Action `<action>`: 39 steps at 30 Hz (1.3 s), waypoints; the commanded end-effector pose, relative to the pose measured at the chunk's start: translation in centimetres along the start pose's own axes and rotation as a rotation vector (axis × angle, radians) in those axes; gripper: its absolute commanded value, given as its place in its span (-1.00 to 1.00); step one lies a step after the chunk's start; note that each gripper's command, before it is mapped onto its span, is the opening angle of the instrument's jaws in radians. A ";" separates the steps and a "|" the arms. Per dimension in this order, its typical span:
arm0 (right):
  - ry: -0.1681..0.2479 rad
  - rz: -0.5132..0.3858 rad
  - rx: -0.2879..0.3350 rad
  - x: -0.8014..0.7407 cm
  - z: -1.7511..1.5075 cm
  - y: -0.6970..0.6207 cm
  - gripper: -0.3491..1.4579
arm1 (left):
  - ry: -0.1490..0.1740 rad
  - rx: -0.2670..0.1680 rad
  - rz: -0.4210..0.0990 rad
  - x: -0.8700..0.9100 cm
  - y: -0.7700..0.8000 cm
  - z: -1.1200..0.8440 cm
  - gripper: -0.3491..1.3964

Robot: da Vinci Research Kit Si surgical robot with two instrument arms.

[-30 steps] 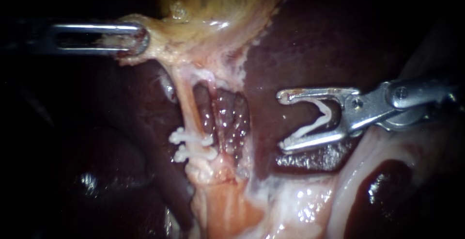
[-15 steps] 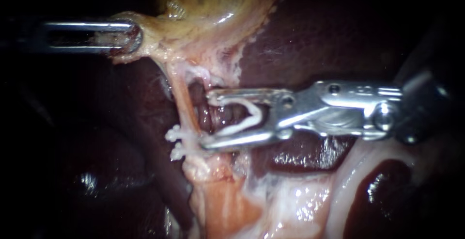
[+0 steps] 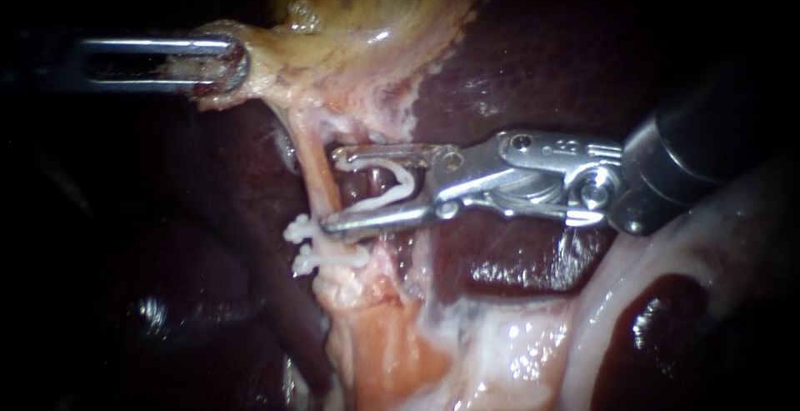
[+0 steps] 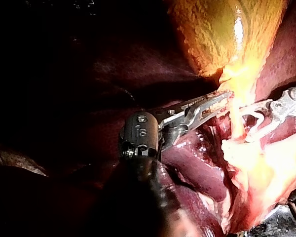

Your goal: Clipping third clip left tube

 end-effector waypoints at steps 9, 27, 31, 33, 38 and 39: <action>0.105 0.015 0.089 0.24 0.47 0.05 -0.06 | -0.001 0.000 0.000 0.00 0.00 0.01 -1.00; 0.192 0.027 0.135 0.73 0.30 -0.35 -0.21 | -0.001 -0.001 0.000 0.00 0.00 0.00 -1.00; 0.193 0.028 0.132 0.70 0.22 -0.35 -0.47 | -0.001 -0.001 0.000 0.00 0.00 0.00 -1.00; 0.193 0.028 0.133 0.70 0.19 -0.35 -0.64 | -0.001 -0.001 0.000 0.00 0.00 0.00 -1.00; 0.193 0.029 0.135 0.70 0.15 -0.36 -1.00 | -0.001 -0.001 0.000 0.00 0.00 0.00 -1.00; 0.187 0.035 0.135 0.70 0.14 -0.36 -1.00 | -0.001 -0.001 0.000 0.00 0.00 0.00 -1.00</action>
